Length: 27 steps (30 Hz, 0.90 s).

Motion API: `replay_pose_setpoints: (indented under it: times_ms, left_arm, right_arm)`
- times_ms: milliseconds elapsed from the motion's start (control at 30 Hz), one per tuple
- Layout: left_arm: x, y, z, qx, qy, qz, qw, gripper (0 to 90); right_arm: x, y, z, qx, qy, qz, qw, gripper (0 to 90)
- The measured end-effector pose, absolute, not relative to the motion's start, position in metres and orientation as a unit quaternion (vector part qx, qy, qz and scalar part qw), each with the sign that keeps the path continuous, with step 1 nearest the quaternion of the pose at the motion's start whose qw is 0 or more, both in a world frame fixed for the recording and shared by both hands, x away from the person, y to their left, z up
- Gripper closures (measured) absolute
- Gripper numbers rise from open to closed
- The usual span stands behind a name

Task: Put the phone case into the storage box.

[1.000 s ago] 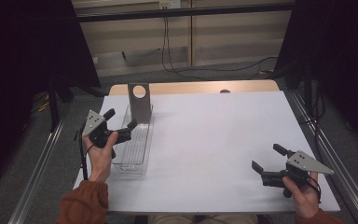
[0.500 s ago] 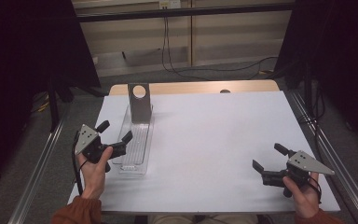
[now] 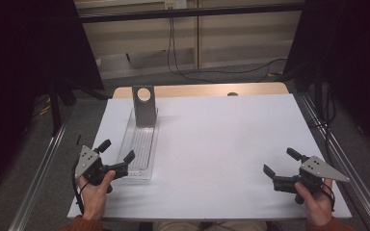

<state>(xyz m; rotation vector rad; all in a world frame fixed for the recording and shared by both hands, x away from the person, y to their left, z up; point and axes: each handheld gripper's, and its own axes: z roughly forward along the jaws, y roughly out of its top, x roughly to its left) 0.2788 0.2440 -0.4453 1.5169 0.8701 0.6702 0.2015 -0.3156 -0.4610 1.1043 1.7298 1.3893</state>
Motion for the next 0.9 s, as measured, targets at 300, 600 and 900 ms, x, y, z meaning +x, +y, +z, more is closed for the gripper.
replay_pose_setpoints:
  times_ms: [300, 600, 900]
  left_arm:
    - [0.261, 0.247, -0.452, 0.651, 0.372, 0.285, 0.597, 2.0]
    - [0.25, 0.25, -0.457, 0.662, 0.378, 0.288, 0.579, 2.0]
    - [0.25, 0.244, -0.455, 0.645, 0.387, 0.297, 0.589, 3.5]
  right_arm:
    - [0.196, -0.322, -0.462, 0.432, 0.654, 0.528, 0.327, 0.0]
    - [0.193, -0.324, -0.463, 0.435, 0.652, 0.524, 0.333, 0.0]
    - [0.194, -0.325, -0.463, 0.438, 0.654, 0.519, 0.332, 0.0]
